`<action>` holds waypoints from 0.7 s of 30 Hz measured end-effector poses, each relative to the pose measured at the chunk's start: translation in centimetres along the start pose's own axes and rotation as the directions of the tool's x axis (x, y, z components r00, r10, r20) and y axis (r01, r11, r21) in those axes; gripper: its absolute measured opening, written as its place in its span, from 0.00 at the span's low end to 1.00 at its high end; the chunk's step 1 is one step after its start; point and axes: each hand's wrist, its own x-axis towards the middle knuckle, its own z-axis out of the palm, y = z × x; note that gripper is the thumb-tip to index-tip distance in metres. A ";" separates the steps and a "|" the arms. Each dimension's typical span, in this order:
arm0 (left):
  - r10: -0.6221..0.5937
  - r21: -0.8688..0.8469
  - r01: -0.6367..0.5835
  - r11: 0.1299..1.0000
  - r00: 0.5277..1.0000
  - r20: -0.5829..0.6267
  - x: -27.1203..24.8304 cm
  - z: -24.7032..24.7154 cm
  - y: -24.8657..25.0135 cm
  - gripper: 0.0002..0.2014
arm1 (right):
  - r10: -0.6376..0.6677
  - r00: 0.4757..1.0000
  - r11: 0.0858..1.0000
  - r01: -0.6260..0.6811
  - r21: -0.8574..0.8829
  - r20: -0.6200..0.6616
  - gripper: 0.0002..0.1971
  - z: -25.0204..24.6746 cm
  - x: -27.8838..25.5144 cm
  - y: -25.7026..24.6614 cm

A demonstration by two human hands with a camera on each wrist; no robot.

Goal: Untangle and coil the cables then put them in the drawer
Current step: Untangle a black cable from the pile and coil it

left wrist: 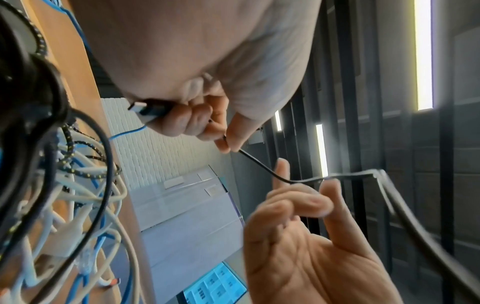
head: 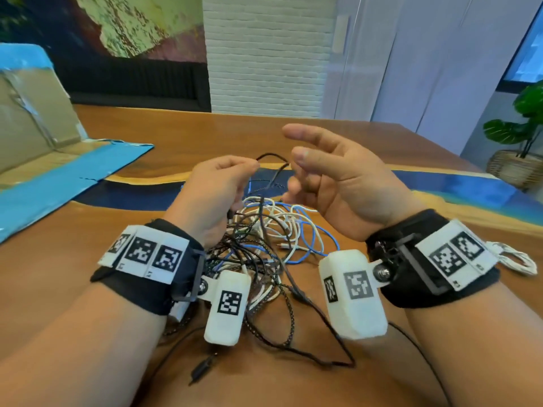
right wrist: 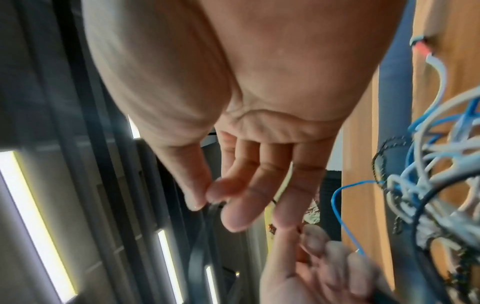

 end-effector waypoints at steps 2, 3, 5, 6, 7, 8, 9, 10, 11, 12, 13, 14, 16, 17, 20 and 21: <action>-0.030 -0.016 0.029 0.999 0.999 -0.038 0.3 -0.8 0.5 0.08 | -0.055 0.995 0.998 0.058 0.033 -0.084 0.14 0.0 0.3 -1.1; -0.047 -0.022 0.046 0.999 0.997 -0.053 0.5 -1.2 0.8 0.08 | -0.080 0.989 0.997 0.080 -0.006 -0.126 0.12 -0.1 0.4 -1.6; -0.060 -0.044 0.057 0.997 0.994 -0.088 0.6 -2.0 1.3 0.10 | -0.098 0.982 0.984 0.071 -0.165 -0.163 0.08 -0.5 0.3 -2.0; -0.059 -0.056 0.053 0.997 0.993 -0.107 0.7 -2.2 1.5 0.09 | -0.070 0.988 0.966 0.033 -0.256 -0.138 0.09 -0.4 0.0 -1.8; -0.055 -0.065 0.047 0.997 0.990 -0.128 0.8 -2.4 1.6 0.08 | -0.007 0.997 0.941 -0.022 -0.339 -0.082 0.14 -0.2 -0.3 -1.4; -0.051 -0.074 0.040 0.996 0.988 -0.147 1.0 -2.6 1.8 0.07 | 0.086 0.996 0.900 -0.080 -0.430 -0.005 0.21 0.2 -0.8 -0.9; -0.053 -0.084 0.039 0.996 0.984 -0.170 1.1 -2.8 1.8 0.07 | 0.185 0.980 0.823 -0.113 -0.556 0.074 0.29 1.0 -1.3 -0.2; -0.064 -0.105 0.044 0.994 0.978 -0.196 1.2 -3.1 1.9 0.06 | 0.267 0.954 0.714 -0.099 -0.693 0.138 0.36 2.0 -1.7 0.5; -0.085 -0.140 0.055 0.989 0.971 -0.222 1.4 -3.6 1.9 0.05 | 0.318 0.932 0.593 -0.053 -0.804 0.174 0.42 2.7 -1.9 1.2; -0.110 -0.188 0.065 0.980 0.964 -0.242 1.5 -4.1 2.1 0.05 | 0.323 0.929 0.500 -0.004 -0.866 0.183 0.45 3.2 -1.9 1.9; -0.131 -0.237 0.070 0.969 0.958 -0.255 1.7 -4.6 2.2 0.05 | 0.299 0.937 0.449 0.026 -0.893 0.178 0.42 3.3 -1.7 2.4; -0.141 -0.272 0.068 0.960 0.955 -0.259 1.8 -5.0 2.3 0.05 | 0.262 0.952 0.442 0.029 -0.896 0.160 0.36 3.1 -1.3 2.6; -0.139 -0.290 0.062 0.955 0.958 -0.251 1.8 -5.2 2.6 0.04 | 0.188 0.976 0.471 0.004 -0.882 0.105 0.19 2.2 -0.7 2.4; -0.134 -0.286 0.061 0.956 0.961 -0.243 1.7 -5.0 2.7 0.04 | 0.175 0.981 0.458 -0.004 -0.889 0.086 0.13 2.0 -0.6 2.3; -0.119 -0.285 0.060 0.957 0.974 -0.194 1.1 -4.0 2.7 0.04 | 0.285 0.951 0.304 0.025 -0.952 0.116 0.16 1.8 -0.6 3.2; -0.118 -0.289 0.065 0.955 0.978 -0.171 0.9 -3.7 2.7 0.04 | 0.322 0.937 0.234 0.063 -0.970 0.138 0.21 1.9 -0.6 3.7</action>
